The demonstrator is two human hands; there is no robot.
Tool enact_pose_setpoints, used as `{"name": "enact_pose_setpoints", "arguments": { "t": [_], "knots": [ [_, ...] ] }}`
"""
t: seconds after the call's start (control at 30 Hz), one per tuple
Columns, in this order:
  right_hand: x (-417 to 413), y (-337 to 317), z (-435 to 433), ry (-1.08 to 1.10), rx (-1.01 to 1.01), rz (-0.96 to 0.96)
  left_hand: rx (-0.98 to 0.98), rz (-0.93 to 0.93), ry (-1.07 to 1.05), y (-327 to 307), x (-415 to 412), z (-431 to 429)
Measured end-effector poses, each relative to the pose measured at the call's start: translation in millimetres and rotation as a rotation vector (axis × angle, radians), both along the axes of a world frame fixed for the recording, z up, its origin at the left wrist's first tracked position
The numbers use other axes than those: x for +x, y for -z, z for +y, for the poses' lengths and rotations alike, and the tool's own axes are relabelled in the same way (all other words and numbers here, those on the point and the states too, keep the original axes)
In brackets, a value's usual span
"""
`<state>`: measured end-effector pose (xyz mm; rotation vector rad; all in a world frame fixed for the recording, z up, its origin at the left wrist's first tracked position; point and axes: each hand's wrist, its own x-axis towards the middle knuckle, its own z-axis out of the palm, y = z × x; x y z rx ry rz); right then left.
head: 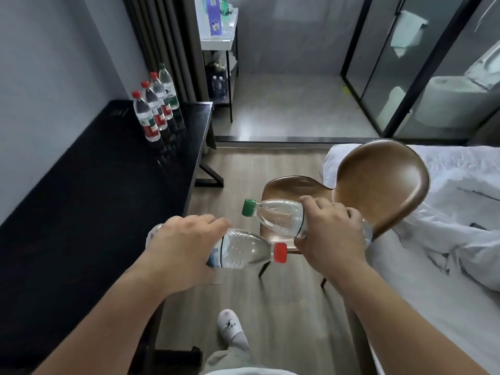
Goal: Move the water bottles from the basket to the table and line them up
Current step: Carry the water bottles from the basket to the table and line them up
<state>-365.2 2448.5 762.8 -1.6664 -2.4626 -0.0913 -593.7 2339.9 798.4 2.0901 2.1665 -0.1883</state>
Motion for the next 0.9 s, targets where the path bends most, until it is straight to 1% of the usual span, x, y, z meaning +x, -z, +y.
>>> {"name": "enact_pose_setpoints", "arguments": {
  "t": [0.2, 0.33, 0.47, 0.7, 0.8, 0.9],
  "knots": [
    [-88, -22, 90, -0.076, -0.025, -0.011, 0.031, 0.117, -0.025, -17, -78, 87],
    [-146, -32, 140, -0.129, -0.048, -0.005, 0.062, 0.072, -0.09, -25, -132, 123],
    [-205, -35, 188, -0.245, -0.054, -0.004, 0.083, 0.036, -0.185, -23, -178, 149],
    [-322, -14, 280, -0.515, -0.031, -0.006, 0.06, 0.005, -0.49, -4, -251, 190],
    [-375, -3, 322, -0.66, -0.013, -0.018, 0.055, 0.011, -0.648, 5, -275, 211],
    [-430, 6, 366, -0.84, -0.042, -0.043, 0.071, 0.024, -0.833, 11, -290, 239]
  ]
}}
